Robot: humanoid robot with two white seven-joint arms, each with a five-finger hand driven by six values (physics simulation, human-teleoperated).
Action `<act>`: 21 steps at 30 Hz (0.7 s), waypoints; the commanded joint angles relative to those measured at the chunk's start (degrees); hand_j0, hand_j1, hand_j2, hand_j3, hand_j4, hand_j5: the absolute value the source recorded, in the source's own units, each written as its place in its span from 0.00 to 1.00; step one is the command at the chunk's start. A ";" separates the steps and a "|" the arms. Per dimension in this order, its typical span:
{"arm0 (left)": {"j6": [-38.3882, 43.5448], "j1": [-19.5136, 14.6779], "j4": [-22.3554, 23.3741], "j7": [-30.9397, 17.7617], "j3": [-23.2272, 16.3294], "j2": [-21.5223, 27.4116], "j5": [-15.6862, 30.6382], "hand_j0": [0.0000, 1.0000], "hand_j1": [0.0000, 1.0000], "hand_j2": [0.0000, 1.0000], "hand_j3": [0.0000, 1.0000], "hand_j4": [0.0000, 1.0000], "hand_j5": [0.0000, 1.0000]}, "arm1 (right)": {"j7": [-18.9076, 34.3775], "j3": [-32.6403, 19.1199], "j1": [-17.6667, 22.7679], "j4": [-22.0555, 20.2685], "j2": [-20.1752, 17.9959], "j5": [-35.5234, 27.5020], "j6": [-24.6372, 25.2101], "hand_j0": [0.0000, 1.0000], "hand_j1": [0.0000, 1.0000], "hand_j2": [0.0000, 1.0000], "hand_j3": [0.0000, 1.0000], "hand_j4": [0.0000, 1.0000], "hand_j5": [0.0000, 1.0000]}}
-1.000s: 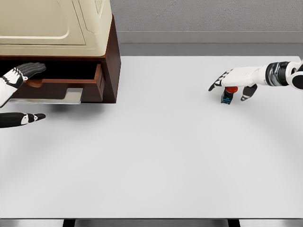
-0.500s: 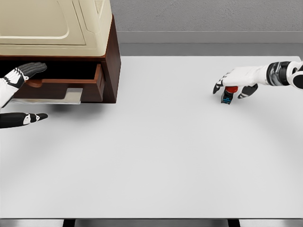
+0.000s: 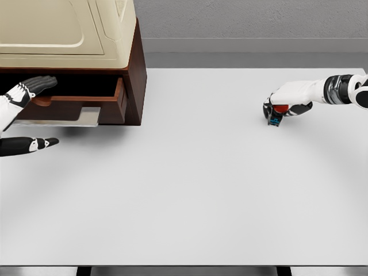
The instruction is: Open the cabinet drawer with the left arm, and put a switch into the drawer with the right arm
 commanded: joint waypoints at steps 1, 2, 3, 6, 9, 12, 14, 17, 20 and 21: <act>0.12 -0.09 -0.02 0.03 0.00 -0.21 0.44 1.00 1.00 1.00 1.00 1.00 1.00 | -0.01 -0.09 0.00 -0.11 0.01 -0.56 0.14 0.37 0.37 0.37 0.37 0.37 0.37; 0.12 -0.09 -0.02 0.03 0.00 -0.21 0.44 1.00 1.00 1.00 1.00 1.00 1.00 | -0.01 -0.18 0.00 -0.19 0.01 -0.64 0.14 0.35 0.35 0.35 0.35 0.35 0.35; 0.12 0.00 -0.02 0.03 0.00 -0.21 0.44 1.00 1.00 1.00 1.00 1.00 1.00 | -0.01 -0.18 0.00 -0.28 0.01 -0.73 0.14 0.34 0.34 0.34 0.34 0.34 0.34; 0.12 0.00 -0.02 0.03 0.00 -0.38 0.44 1.00 1.00 1.00 1.00 1.00 1.00 | -0.01 -0.71 -0.26 -0.63 -0.08 -1.08 0.14 0.32 0.32 0.32 0.32 0.32 0.32; 0.12 0.00 -0.02 0.03 0.00 -0.38 0.44 1.00 1.00 1.00 1.00 1.00 1.00 | -0.01 -1.32 -0.35 -4.14 -0.52 -1.88 0.14 0.33 0.33 0.33 0.33 0.33 0.33; 0.12 0.00 -0.02 0.03 0.00 -0.38 0.44 1.00 1.00 1.00 1.00 1.00 1.00 | -0.01 -2.55 0.44 -16.53 -2.28 -1.96 0.14 0.33 0.33 0.33 0.33 0.33 0.33; 0.12 0.00 -0.02 0.03 0.00 -0.38 0.44 1.00 1.00 1.00 1.00 1.00 1.00 | -0.01 -2.55 0.62 -25.67 -5.35 -4.24 0.14 0.33 0.33 0.33 0.33 0.33 0.33; 0.12 0.00 -0.02 0.03 0.00 -0.38 0.44 1.00 1.00 1.00 1.00 1.00 1.00 | -0.01 -2.55 0.35 -36.31 -9.05 -8.03 0.14 0.33 0.33 0.33 0.33 0.33 0.33; 0.12 0.00 -0.02 0.03 0.00 -0.38 0.44 1.00 1.00 1.00 1.00 1.00 1.00 | -0.01 -2.64 -0.09 -40.71 -9.57 -9.96 0.14 0.33 0.33 0.33 0.33 0.33 0.33; 0.12 0.00 -0.02 0.03 0.00 -0.38 0.44 1.00 1.00 1.00 1.00 1.00 1.00 | -0.01 -2.64 -0.18 -41.41 -9.40 -10.22 0.14 0.32 0.32 0.32 0.32 0.32 0.32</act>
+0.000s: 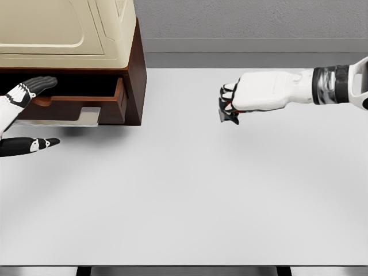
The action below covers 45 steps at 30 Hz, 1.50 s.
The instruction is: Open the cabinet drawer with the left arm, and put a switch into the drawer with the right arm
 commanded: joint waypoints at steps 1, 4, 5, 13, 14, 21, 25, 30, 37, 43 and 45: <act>0.12 0.00 -0.02 0.03 0.00 0.04 0.51 1.00 1.00 1.00 1.00 1.00 1.00 | -0.04 -0.12 -0.09 -4.14 -0.24 -2.92 0.16 0.32 0.32 0.32 0.32 0.32 0.32; 0.12 0.00 -0.02 0.03 0.08 0.04 0.43 1.00 1.00 1.00 1.00 1.00 1.00 | -0.04 -0.03 -2.11 -4.14 2.74 -3.01 0.16 0.32 0.32 0.32 0.32 0.32 0.32; 0.12 0.00 -0.02 0.03 0.00 0.04 0.43 1.00 1.00 1.00 1.00 1.00 1.00 | -0.04 0.06 -2.72 -4.14 3.97 -3.01 0.16 0.32 0.32 0.32 0.32 0.32 0.32; 0.12 0.00 -0.02 0.03 0.09 0.04 0.43 1.00 1.00 1.00 1.00 1.00 1.00 | -0.04 0.76 -7.21 -3.97 11.36 -2.92 0.16 0.32 0.32 0.32 0.32 0.32 0.32; 0.12 0.00 -0.02 0.03 0.17 0.04 0.43 1.00 1.00 1.00 1.00 1.00 1.00 | -0.04 0.76 -7.47 -3.97 11.53 -2.92 0.16 0.32 0.32 0.32 0.32 0.32 0.32; 0.12 0.00 -0.02 0.03 0.17 0.04 0.43 1.00 1.00 1.00 1.00 1.00 1.00 | -0.04 0.85 -10.02 -3.62 16.10 -2.92 0.16 0.32 0.32 0.32 0.32 0.32 0.32; 0.12 0.00 -0.02 0.03 0.17 0.04 0.51 1.00 1.00 1.00 1.00 1.00 1.00 | -0.04 0.94 -11.51 -3.53 18.30 -2.92 0.16 0.32 0.32 0.32 0.32 0.32 0.32; 0.12 0.00 -0.02 0.03 0.35 0.04 0.51 1.00 1.00 1.00 1.00 1.00 1.00 | -0.04 1.38 -12.57 0.60 22.26 -2.84 0.16 0.32 0.32 0.32 0.32 0.32 0.32; 0.12 0.00 -0.02 0.03 0.44 0.04 0.51 1.00 1.00 1.00 1.00 1.00 1.00 | -0.04 2.69 -14.94 7.54 28.14 -2.75 0.16 0.32 0.32 0.32 0.32 0.32 0.32; 0.12 0.00 -0.02 0.03 0.44 0.04 0.51 1.00 1.00 1.00 1.00 1.00 1.00 | -0.04 3.05 -16.08 12.56 31.75 -2.75 0.16 0.32 0.32 0.32 0.32 0.32 0.32; 0.12 0.00 -0.02 0.03 0.44 0.04 0.51 1.00 1.00 1.00 1.00 1.00 1.00 | -0.04 3.31 -16.35 15.01 33.24 -2.57 0.16 0.32 0.32 0.32 0.32 0.32 0.32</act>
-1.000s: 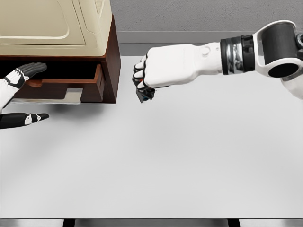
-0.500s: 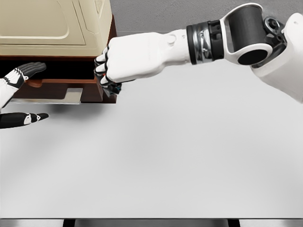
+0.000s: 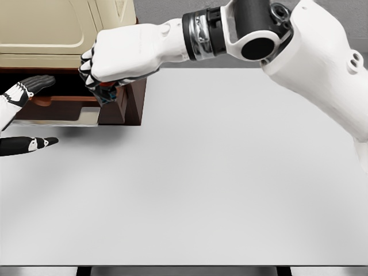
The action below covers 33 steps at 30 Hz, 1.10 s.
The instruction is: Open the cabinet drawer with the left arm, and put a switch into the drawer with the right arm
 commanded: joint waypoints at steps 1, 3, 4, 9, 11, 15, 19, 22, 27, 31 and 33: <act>0.12 0.00 -0.01 0.03 0.01 0.03 0.44 1.00 1.00 1.00 1.00 1.00 1.00 | -0.03 0.26 0.00 3.37 2.47 0.00 0.18 0.32 0.32 0.32 0.32 0.32 0.32; 0.12 0.09 -0.01 0.03 0.54 -0.05 0.53 1.00 1.00 1.00 1.00 1.00 1.00 | -0.03 0.61 -0.35 3.99 3.17 0.09 0.18 0.32 0.32 0.32 0.32 0.32 0.32; 0.12 0.35 -0.01 0.03 0.98 -0.05 0.53 1.00 1.00 1.00 1.00 1.00 1.00 | -0.03 0.61 -0.44 4.69 3.44 0.00 0.18 0.32 0.32 0.32 0.32 0.32 0.32; 0.12 0.62 0.07 0.03 1.68 -0.05 0.62 1.00 1.00 1.00 1.00 1.00 1.00 | -0.03 0.61 -1.67 7.68 5.46 0.00 0.18 0.32 0.32 0.32 0.32 0.32 0.32; 0.12 0.70 0.08 0.03 1.77 -0.05 0.70 1.00 1.00 1.00 1.00 1.00 1.00 | -0.03 0.61 -1.93 9.61 6.95 0.09 0.18 0.32 0.32 0.32 0.32 0.32 0.32; 0.12 0.70 0.16 0.03 1.77 -0.05 0.79 1.00 1.00 1.00 1.00 1.00 1.00 | -0.03 0.61 -1.85 13.04 8.54 1.23 0.18 0.32 0.32 0.32 0.32 0.32 0.32; 0.12 0.79 0.51 0.03 2.38 -0.23 0.79 1.00 1.00 1.00 1.00 1.00 1.00 | -0.03 0.61 -1.85 16.65 10.03 1.76 0.18 0.32 0.32 0.32 0.32 0.32 0.32; 0.12 0.79 0.52 0.03 2.56 -1.11 0.79 1.00 1.00 1.00 1.00 1.00 1.00 | -0.03 0.52 -1.93 18.93 11.34 2.28 0.18 0.32 0.32 0.32 0.32 0.32 0.32; 0.12 0.79 0.60 0.03 2.65 -1.11 0.79 1.00 1.00 1.00 1.00 1.00 1.00 | -0.03 0.43 -2.02 20.78 12.05 2.72 0.18 0.32 0.32 0.32 0.32 0.32 0.32; 0.12 0.79 0.60 0.03 2.65 -1.11 0.79 1.00 1.00 1.00 1.00 1.00 1.00 | -0.03 0.43 -2.02 22.98 13.89 4.13 0.18 0.32 0.32 0.32 0.32 0.32 0.32; 0.12 0.79 0.60 0.03 2.65 -1.11 0.79 1.00 1.00 1.00 1.00 1.00 1.00 | -0.03 0.43 -2.02 22.98 14.60 4.48 0.18 0.32 0.32 0.32 0.32 0.32 0.32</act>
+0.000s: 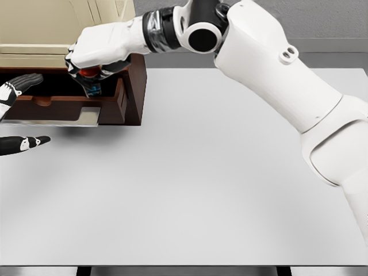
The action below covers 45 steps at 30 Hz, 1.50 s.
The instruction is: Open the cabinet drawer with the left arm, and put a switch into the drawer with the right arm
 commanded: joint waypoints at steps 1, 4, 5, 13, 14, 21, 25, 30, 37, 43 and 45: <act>0.11 0.00 -0.01 0.03 0.01 0.02 0.44 1.00 1.00 1.00 1.00 1.00 1.00 | -0.03 -0.11 0.00 0.71 0.99 0.09 0.19 0.32 0.32 0.32 0.32 0.32 0.32; 0.11 0.00 -0.01 0.03 0.01 0.02 0.44 1.00 1.00 1.00 1.00 1.00 1.00 | -0.03 -0.11 -0.35 3.34 1.87 0.52 0.19 0.32 0.32 0.32 0.32 0.32 0.32; 0.11 0.00 -0.01 0.03 -0.08 0.02 0.44 1.00 1.00 1.00 1.00 1.00 1.00 | -0.03 -0.19 -0.44 4.05 1.96 0.53 0.19 0.32 0.32 0.32 0.32 0.32 0.32; 0.11 0.00 -0.01 0.03 0.01 -0.06 0.44 1.00 1.00 1.00 1.00 1.00 1.00 | -0.03 -0.19 -1.32 6.51 1.96 1.05 0.19 0.32 0.32 0.32 0.32 0.32 0.32; 0.11 0.00 -0.09 0.03 -0.08 0.02 0.44 1.00 1.00 1.00 1.00 1.00 1.00 | -0.03 -0.19 -1.41 6.59 1.96 1.14 0.19 0.32 0.32 0.32 0.32 0.32 0.32; 0.11 0.00 -0.18 0.03 -0.08 -0.06 0.44 1.00 1.00 1.00 1.00 1.00 1.00 | -0.03 -0.11 -1.67 8.35 1.96 1.84 0.19 0.32 0.32 0.32 0.32 0.32 0.32; 0.11 0.00 -0.18 0.03 -0.08 -0.06 0.44 1.00 1.00 1.00 1.00 1.00 1.00 | -0.03 -0.02 -1.67 8.35 1.96 3.25 0.19 0.70 0.70 0.70 0.70 0.70 0.70; 0.11 0.09 -0.18 0.03 -0.08 -0.06 0.44 1.00 1.00 1.00 1.00 1.00 1.00 | -0.03 -0.02 -1.67 7.74 1.96 4.83 0.19 1.00 1.00 1.00 1.00 1.00 1.00; 0.11 0.00 -0.18 0.03 -0.08 -0.06 0.44 1.00 1.00 1.00 1.00 1.00 1.00 | -0.03 -0.54 -1.58 4.67 1.96 4.83 0.19 1.00 1.00 1.00 1.00 1.00 1.00; 0.11 0.00 -0.27 0.03 -0.08 -0.06 0.44 1.00 1.00 1.00 1.00 1.00 1.00 | -0.03 -1.16 6.24 -28.46 -20.71 4.13 0.19 1.00 1.00 1.00 1.00 1.00 1.00; 0.11 0.09 -0.27 0.03 -0.08 -0.06 0.44 1.00 1.00 1.00 1.00 1.00 1.00 | -0.03 -7.65 11.07 -32.78 -30.82 4.04 0.19 1.00 1.00 1.00 1.00 1.00 1.00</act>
